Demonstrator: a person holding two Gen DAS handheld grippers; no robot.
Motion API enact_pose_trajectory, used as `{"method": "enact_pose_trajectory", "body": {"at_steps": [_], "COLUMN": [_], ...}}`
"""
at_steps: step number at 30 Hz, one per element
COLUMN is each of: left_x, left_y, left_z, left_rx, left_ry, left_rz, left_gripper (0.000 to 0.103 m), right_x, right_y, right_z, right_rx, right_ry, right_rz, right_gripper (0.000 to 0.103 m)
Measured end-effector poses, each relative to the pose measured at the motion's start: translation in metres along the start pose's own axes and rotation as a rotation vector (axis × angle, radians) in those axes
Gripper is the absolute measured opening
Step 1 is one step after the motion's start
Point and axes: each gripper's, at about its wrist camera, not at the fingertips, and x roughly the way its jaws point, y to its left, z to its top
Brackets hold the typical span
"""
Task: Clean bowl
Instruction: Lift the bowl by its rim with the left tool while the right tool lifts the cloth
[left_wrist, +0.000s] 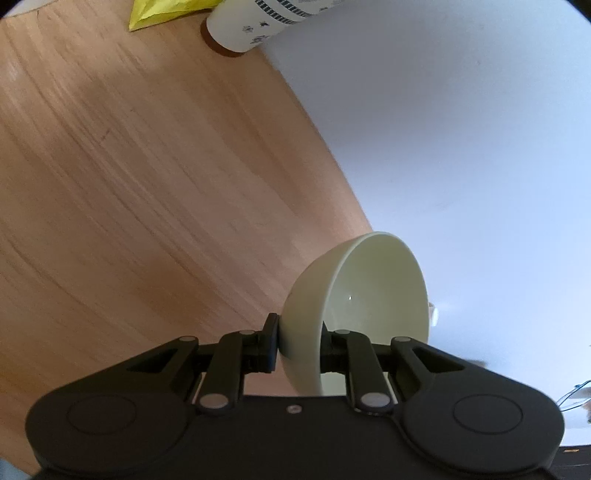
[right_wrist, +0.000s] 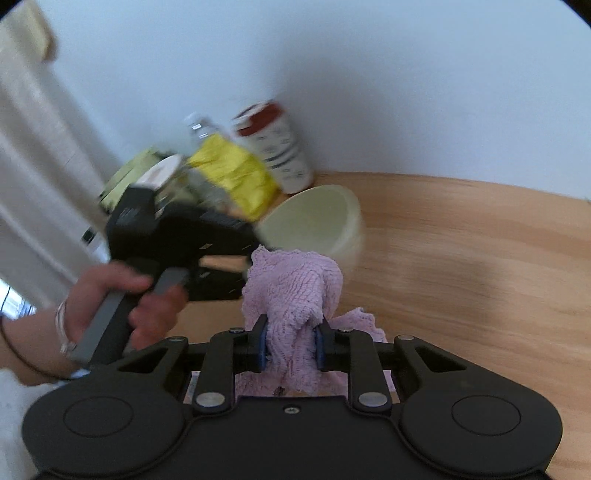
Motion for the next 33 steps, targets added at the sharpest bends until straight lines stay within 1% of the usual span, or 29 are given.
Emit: {"method": "enact_pose_trajectory", "body": {"at_steps": [6, 12, 14, 18, 25, 28, 33], "left_x": [-0.004, -0.018, -0.014, -0.014, -0.003, 0.000, -0.002], "left_y": [-0.007, 0.001, 0.000, -0.001, -0.007, -0.007, -0.005], "left_z": [-0.005, -0.009, -0.007, -0.010, -0.010, -0.010, -0.011], "left_rx": [0.044, 0.047, 0.040, 0.050, 0.077, 0.082, 0.108], "left_ry": [-0.004, -0.013, -0.012, 0.002, 0.029, 0.035, 0.022], "left_rz": [0.000, -0.006, -0.012, -0.027, -0.055, -0.052, -0.031], "left_gripper": [0.016, 0.016, 0.016, 0.016, 0.018, 0.018, 0.018], "right_x": [0.021, 0.033, 0.034, 0.038, 0.042, 0.041, 0.040], "right_y": [0.023, 0.037, 0.041, 0.046, 0.042, 0.038, 0.032], "right_z": [0.005, 0.002, 0.000, -0.005, -0.007, -0.009, -0.012], "right_rx": [-0.117, -0.201, -0.222, -0.240, -0.243, -0.248, -0.257], "right_ry": [0.002, 0.027, 0.036, 0.050, 0.048, 0.042, 0.031], "right_rz": [-0.028, -0.061, -0.074, -0.112, -0.141, -0.155, -0.178], "right_gripper": [0.026, 0.026, 0.026, 0.026, 0.025, 0.025, 0.025]}}
